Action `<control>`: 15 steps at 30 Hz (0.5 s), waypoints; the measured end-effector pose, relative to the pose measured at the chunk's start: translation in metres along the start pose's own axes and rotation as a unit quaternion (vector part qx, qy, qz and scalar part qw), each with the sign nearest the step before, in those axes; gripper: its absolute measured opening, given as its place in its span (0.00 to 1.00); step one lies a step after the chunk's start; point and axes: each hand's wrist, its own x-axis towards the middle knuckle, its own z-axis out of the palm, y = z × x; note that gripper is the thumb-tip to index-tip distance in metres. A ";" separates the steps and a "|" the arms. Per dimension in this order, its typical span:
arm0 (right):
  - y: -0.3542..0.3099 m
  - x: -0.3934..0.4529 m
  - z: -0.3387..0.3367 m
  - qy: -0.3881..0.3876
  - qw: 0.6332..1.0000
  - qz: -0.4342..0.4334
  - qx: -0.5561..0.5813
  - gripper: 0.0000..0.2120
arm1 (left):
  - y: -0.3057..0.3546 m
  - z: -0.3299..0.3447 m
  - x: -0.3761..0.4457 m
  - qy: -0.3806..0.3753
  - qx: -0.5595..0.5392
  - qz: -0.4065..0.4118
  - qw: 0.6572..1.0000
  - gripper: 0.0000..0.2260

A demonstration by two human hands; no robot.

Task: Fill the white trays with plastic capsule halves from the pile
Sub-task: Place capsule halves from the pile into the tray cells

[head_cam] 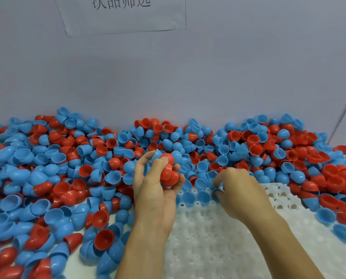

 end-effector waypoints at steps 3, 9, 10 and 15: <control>-0.001 0.001 0.005 0.005 1.000 0.025 -0.003 0.05 | 0.000 0.001 -0.001 -0.007 -0.007 -0.006 1.000 0.11; 0.002 0.000 0.006 -0.007 1.000 0.002 0.011 0.06 | 0.000 0.000 -0.001 -0.012 -0.009 -0.014 1.000 0.11; 0.002 -0.001 0.006 -0.007 1.000 -0.003 0.010 0.06 | 0.000 0.000 -0.001 -0.013 -0.009 -0.015 1.000 0.11; 0.002 -0.003 -0.002 -0.005 1.000 -0.017 0.021 0.14 | 0.001 0.001 -0.003 -0.019 -0.018 -0.019 0.999 0.19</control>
